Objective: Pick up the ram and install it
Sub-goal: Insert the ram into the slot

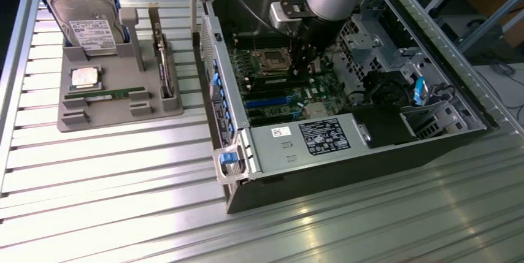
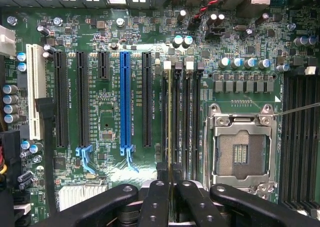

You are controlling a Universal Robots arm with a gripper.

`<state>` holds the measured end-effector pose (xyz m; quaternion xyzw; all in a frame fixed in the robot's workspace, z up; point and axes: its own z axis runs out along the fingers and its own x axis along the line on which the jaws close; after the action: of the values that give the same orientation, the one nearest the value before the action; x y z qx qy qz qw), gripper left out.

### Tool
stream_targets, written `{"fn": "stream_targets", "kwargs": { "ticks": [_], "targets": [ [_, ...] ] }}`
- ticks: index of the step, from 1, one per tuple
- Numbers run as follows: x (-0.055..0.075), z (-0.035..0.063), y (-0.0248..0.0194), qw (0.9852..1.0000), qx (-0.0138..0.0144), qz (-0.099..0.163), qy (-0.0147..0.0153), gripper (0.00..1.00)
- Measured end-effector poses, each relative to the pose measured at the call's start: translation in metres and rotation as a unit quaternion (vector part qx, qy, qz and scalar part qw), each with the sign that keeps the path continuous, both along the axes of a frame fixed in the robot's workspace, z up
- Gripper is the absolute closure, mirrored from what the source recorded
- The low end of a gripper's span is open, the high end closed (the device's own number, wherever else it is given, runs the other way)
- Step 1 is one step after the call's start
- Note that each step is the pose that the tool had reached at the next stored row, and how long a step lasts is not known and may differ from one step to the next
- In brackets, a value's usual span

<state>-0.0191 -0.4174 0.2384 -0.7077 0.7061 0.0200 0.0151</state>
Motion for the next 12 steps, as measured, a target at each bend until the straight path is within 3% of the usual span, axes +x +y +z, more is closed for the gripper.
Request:
{"fn": "stream_targets", "kwargs": {
  "ticks": [12],
  "targets": [
    [-0.0003, -0.0026, 0.0, 1.0, 0.0001, 0.0, 0.0, 0.88]
  ]
}}
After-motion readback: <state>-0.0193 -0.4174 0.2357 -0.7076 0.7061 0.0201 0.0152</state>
